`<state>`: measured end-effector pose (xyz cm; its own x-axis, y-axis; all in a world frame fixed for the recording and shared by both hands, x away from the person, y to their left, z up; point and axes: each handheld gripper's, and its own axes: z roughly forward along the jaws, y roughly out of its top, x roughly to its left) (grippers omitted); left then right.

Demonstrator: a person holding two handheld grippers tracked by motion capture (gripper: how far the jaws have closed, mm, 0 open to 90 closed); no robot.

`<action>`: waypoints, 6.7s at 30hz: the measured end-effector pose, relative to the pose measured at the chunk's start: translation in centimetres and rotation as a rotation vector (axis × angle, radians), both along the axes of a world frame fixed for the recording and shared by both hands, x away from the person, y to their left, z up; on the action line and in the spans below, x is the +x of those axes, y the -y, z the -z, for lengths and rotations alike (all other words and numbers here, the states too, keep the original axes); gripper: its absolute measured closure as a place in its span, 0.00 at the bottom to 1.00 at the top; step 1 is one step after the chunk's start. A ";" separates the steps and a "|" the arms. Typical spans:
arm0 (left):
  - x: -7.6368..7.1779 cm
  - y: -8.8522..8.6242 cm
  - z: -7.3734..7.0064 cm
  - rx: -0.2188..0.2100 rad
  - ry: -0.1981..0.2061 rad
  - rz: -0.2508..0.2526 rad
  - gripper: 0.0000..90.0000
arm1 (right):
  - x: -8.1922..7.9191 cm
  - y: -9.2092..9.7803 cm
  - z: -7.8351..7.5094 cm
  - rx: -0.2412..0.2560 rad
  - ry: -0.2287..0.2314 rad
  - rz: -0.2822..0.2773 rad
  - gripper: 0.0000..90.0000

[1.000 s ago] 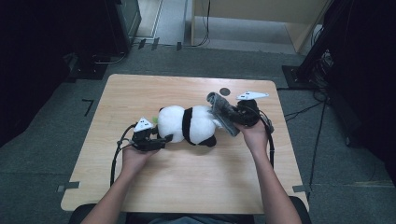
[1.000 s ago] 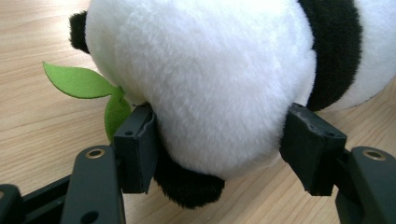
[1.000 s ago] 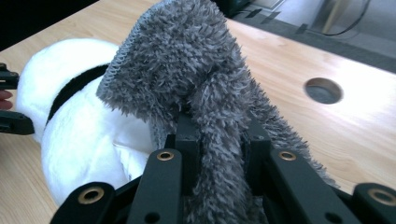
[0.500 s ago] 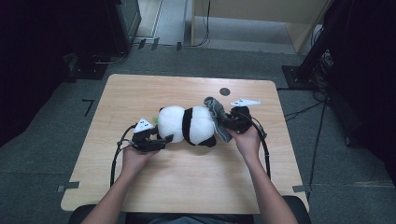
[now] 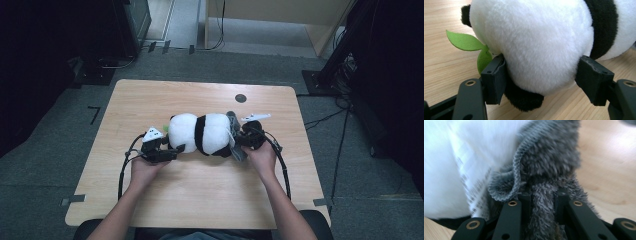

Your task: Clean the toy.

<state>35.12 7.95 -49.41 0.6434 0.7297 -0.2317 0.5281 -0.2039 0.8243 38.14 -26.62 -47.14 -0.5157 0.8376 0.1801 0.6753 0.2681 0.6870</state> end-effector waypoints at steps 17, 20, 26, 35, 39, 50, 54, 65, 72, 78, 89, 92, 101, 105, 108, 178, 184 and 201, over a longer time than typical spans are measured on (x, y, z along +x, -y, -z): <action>0.0 -0.1 -0.2 0.015 0.002 -0.004 0.33 | 0.7 0.2 1.0 -0.076 -0.079 -0.042 0.83; 0.0 -0.1 -0.2 0.015 0.004 -0.003 0.33 | 0.8 1.2 0.1 -0.075 -0.062 -0.012 0.83; 0.0 0.0 -0.2 0.020 0.007 -0.003 0.33 | 0.7 3.0 -2.0 -0.036 0.011 0.049 0.83; -0.1 0.0 -0.2 0.021 0.010 -0.004 0.34 | -0.4 3.0 -5.7 0.011 0.154 0.056 0.82; 0.0 0.0 -0.2 0.020 0.009 -0.004 0.33 | -0.7 1.3 -5.7 0.039 0.166 -0.002 0.82; 0.0 0.0 -0.1 0.011 0.007 -0.003 0.33 | -0.5 -0.2 -2.7 -0.032 0.129 0.007 0.83; 0.1 -0.1 -0.1 0.009 0.005 -0.004 0.33 | -0.2 -0.2 -1.4 -0.034 0.066 0.001 0.83; 0.1 -0.2 -0.1 0.005 -0.001 -0.001 0.33 | 0.5 -0.7 1.3 -0.121 -0.028 -0.047 0.83; 0.2 -0.2 -0.1 0.004 -0.001 -0.002 0.33 | 0.5 1.3 0.0 -0.078 -0.015 -0.002 0.84; 0.2 -0.3 -0.2 0.009 0.000 0.015 0.34 | 0.0 3.1 -2.8 -0.028 0.065 0.034 0.84; 0.2 -0.3 -0.3 0.011 0.001 0.017 0.34 | -1.9 1.9 -8.2 0.040 0.165 -0.049 0.84; 0.2 -0.3 -0.3 0.010 -0.001 0.015 0.34 | -2.4 0.8 -9.2 0.040 0.181 -0.102 0.84; 0.4 -0.5 -0.4 -0.009 -0.033 0.009 0.37 | -2.7 -4.4 -9.4 0.029 0.147 -0.271 0.84; 0.2 -0.3 -0.5 0.005 -0.024 0.005 0.38 | -2.7 -7.4 -9.1 0.005 0.136 -0.354 0.84; 0.2 -0.3 -0.6 0.006 -0.022 0.003 0.38 | -2.7 -8.7 -8.9 -0.001 0.125 -0.385 0.84; -0.3 0.0 -0.7 -0.002 0.004 -0.006 0.42 | -2.4 -10.8 -7.3 -0.022 0.018 -0.509 0.84; -0.5 0.1 -0.6 -0.007 0.013 -0.015 0.43 | -1.4 -13.6 -7.0 -0.036 0.009 -0.561 0.84; -0.5 0.0 -0.5 0.010 0.015 -0.002 0.43 | -1.4 -10.5 -6.1 -0.036 0.008 -0.495 0.83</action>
